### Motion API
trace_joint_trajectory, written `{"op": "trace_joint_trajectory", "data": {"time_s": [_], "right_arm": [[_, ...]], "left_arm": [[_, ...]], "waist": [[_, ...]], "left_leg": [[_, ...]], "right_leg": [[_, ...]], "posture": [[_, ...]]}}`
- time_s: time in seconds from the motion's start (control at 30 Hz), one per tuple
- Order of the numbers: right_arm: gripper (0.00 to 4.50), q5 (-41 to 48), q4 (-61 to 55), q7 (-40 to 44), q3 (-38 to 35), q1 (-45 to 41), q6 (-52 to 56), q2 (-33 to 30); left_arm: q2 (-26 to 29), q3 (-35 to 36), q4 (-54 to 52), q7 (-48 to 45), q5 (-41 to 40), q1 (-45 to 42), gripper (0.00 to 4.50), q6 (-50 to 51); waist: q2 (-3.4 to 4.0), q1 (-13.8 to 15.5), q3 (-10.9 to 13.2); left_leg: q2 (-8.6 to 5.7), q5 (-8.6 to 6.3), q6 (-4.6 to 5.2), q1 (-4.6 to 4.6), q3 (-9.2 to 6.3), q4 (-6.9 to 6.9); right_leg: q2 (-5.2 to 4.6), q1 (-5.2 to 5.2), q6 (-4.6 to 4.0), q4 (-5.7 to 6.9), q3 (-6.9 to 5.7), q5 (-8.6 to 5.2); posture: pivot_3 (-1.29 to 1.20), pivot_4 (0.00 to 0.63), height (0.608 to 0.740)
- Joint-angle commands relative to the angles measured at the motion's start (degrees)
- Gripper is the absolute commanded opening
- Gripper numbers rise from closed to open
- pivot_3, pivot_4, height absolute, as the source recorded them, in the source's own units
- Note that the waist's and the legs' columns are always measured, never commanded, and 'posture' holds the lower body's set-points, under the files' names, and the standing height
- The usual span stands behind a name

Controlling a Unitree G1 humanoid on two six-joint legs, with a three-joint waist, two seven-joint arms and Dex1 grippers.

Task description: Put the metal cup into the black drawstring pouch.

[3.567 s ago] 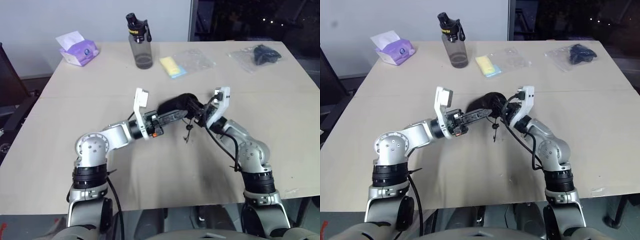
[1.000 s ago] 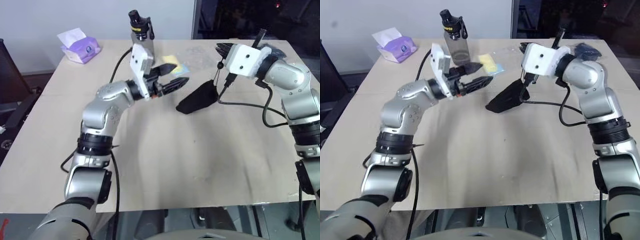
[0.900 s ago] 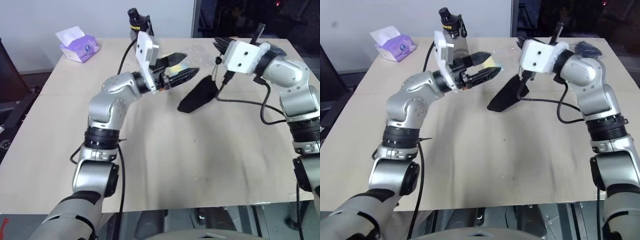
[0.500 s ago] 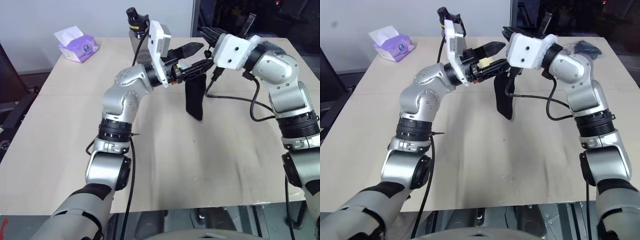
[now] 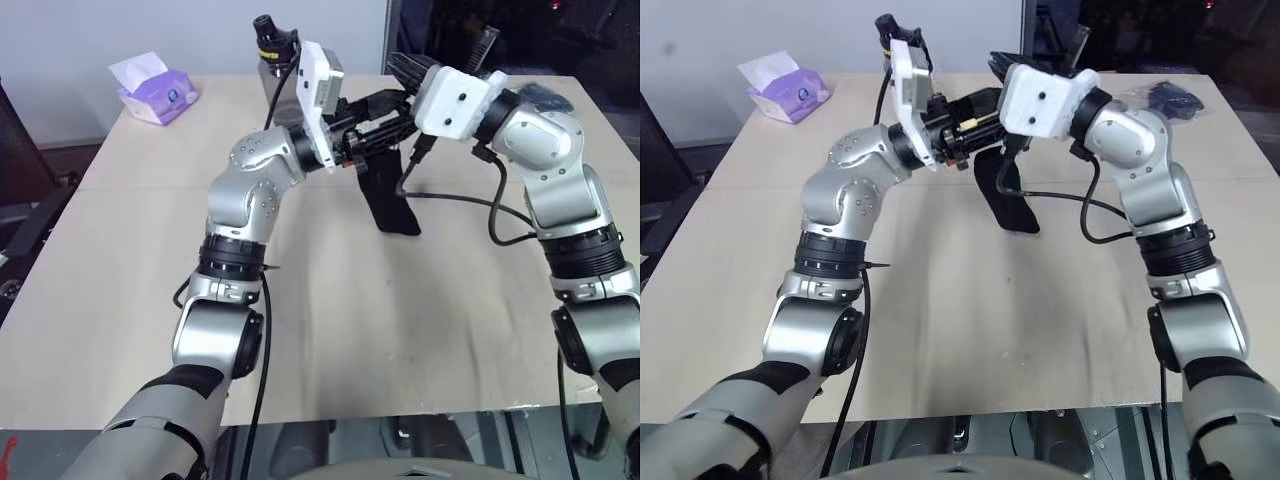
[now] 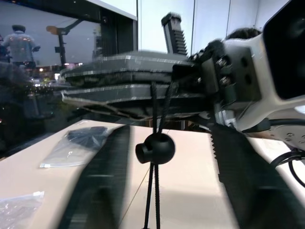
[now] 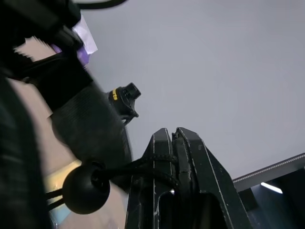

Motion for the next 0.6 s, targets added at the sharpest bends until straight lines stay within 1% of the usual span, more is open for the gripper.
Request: {"op": "trace_joint_trajectory", "data": {"time_s": [0.03, 0.07, 0.1, 0.33, 0.4, 0.47, 0.6], "right_arm": [[0.00, 1.05, -2.95, -0.80, -1.64, -1.05, 0.27, 0.21], [0.00, 1.07, -3.03, -0.81, -1.67, -1.01, 0.36, 0.26], [0.00, 1.07, -3.11, -0.82, -1.70, -0.99, 0.45, 0.32], [0.00, 2.11, -3.43, -1.77, -2.47, -1.35, 0.90, 0.99], [0.00, 4.35, -3.43, -4.22, -4.59, -2.72, 1.04, 2.82], [0.00, 10.10, -3.67, -10.55, -10.49, -6.68, 2.33, 7.07], [0.00, 18.62, -3.33, -17.95, -18.62, -11.91, 3.00, 12.06]], "left_arm": [[-0.44, 0.29, -0.51, -0.08, 0.24, -1.37, 0.55, -1.50], [-0.48, 0.33, -0.34, -0.13, 0.35, -1.32, 0.28, -1.64], [-0.50, 0.37, -0.20, -0.19, 0.43, -1.24, 0.17, -1.78], [-0.36, -0.09, 0.55, 0.24, 2.36, -0.81, 0.17, -3.03], [-0.18, -0.83, 1.09, -0.21, 3.64, 0.10, 0.17, -3.86], [0.22, -2.22, 2.04, -0.49, 5.94, 1.59, 0.17, -5.31], [0.16, -3.31, 3.03, -0.48, 7.64, 3.44, 0.17, -5.81]], "waist": [[0.00, 0.00, 0.00], [0.00, 0.00, 0.00], [0.00, 0.00, 0.00], [0.00, -0.01, 0.00], [0.00, -0.05, 0.00], [0.01, -0.13, 0.00], [0.00, 0.08, 0.00]], "left_leg": [[0.00, 0.00, 0.00, 0.00, 0.00, 0.00], [0.00, 0.00, 0.00, 0.00, 0.00, 0.01], [0.00, 0.00, 0.00, 0.00, 0.00, 0.01], [0.00, 0.00, 0.00, 0.02, 0.00, 0.06], [0.00, 0.00, 0.00, 0.03, 0.00, 0.06], [0.00, 0.00, 0.00, 0.05, 0.01, 0.07], [0.01, 0.07, -0.12, 0.03, 0.00, 0.08]], "right_leg": [[0.00, 0.00, 0.00, 0.01, 0.00, 0.00], [0.00, 0.00, 0.00, 0.01, 0.00, 0.00], [0.00, 0.00, 0.00, 0.02, 0.00, 0.00], [0.00, 0.00, 0.00, 0.11, 0.00, 0.00], [0.00, 0.00, 0.00, 0.14, 0.00, 0.00], [0.00, -0.03, 0.00, 0.21, 0.02, 0.00], [0.00, -0.22, -0.01, 0.52, 0.04, 0.00]], "posture": [[0.00, 0.150, 0.740], [0.00, 0.150, 0.740], [0.00, 0.150, 0.740], [0.00, 0.150, 0.740], [0.00, 0.150, 0.740], [0.00, 0.150, 0.740], [0.00, 0.150, 0.740]]}}
